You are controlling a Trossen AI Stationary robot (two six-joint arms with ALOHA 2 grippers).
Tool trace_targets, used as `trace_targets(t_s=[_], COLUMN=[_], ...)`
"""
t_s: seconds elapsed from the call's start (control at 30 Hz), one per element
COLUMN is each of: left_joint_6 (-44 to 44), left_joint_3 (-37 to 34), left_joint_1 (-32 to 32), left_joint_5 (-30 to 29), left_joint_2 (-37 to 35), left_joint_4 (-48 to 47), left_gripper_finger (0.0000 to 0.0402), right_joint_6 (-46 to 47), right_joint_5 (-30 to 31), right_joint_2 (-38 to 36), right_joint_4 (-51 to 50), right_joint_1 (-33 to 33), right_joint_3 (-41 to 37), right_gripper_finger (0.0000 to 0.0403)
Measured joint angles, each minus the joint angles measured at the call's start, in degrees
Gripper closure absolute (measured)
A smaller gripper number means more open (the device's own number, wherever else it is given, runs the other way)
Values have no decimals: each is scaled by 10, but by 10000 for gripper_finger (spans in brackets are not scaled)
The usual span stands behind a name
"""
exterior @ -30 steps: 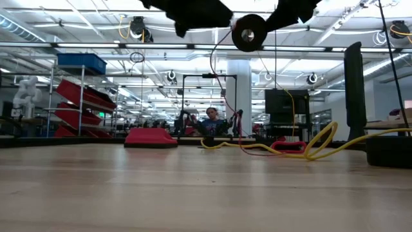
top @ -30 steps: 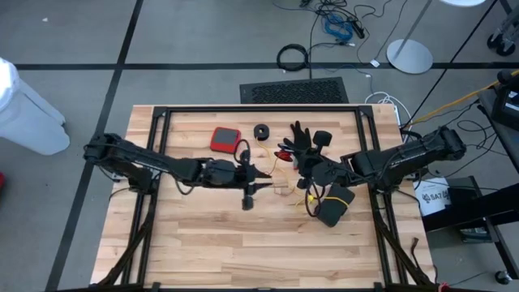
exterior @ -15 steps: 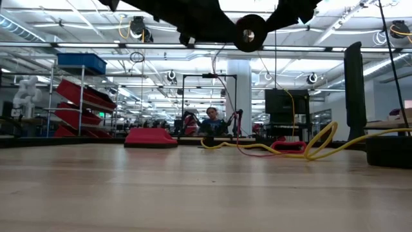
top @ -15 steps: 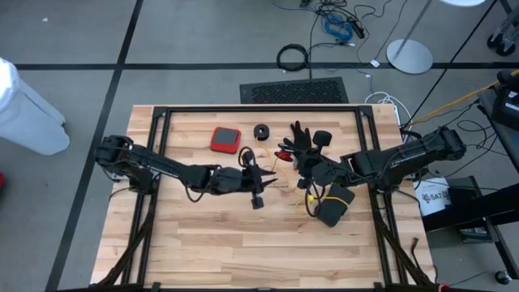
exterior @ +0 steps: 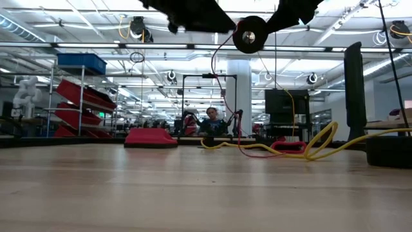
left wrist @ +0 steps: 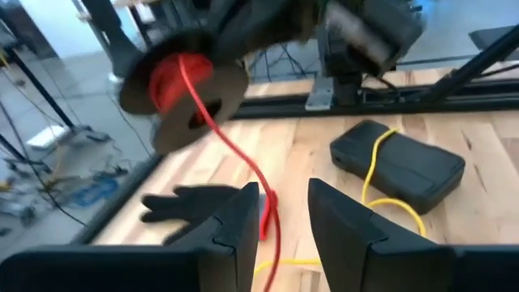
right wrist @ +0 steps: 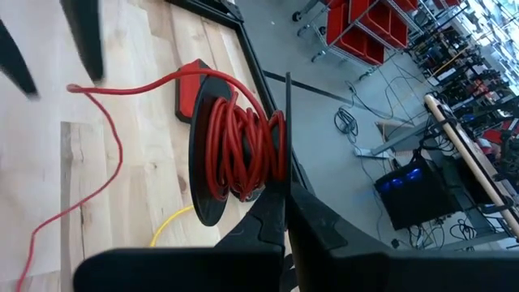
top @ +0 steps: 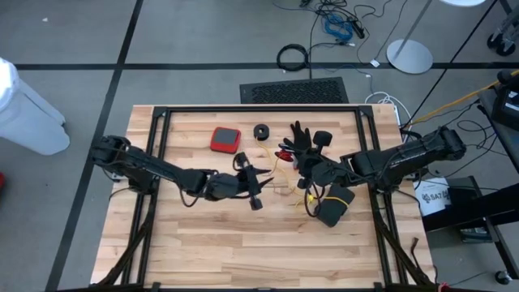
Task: Coil cords
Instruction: Uncoil the red wire from the spool
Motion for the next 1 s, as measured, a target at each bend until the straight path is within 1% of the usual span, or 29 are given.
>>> trace_targets(t_s=[0.17,0.33,0.43,0.6,0.7,0.77,0.87,0.9,1.0], left_joint_6=[-17,-22,-42,-46,-42,-29,-12,-7,0], left_joint_3=[0,0,0,0,0,0,0,0,0], left_joint_1=[21,37,45,56,57,57,57,57,56], left_joint_5=[8,63,70,78,80,80,80,80,80], left_joint_2=[6,6,6,6,6,6,6,6,6], left_joint_4=[9,23,16,18,25,34,45,49,62], left_gripper_finger=[270,269,270,272,294,324,382,390,394], right_joint_6=[1,1,1,1,1,1,1,1,1], right_joint_5=[0,0,0,0,0,0,0,0,0], right_joint_2=[0,0,0,0,0,0,0,0,0], right_joint_4=[-1,-3,0,1,1,1,1,1,1], right_joint_1=[0,0,0,0,0,0,0,0,0], right_joint_3=[0,0,0,0,0,0,0,0,0], right_gripper_finger=[403,403,403,403,403,403,403,403,403])
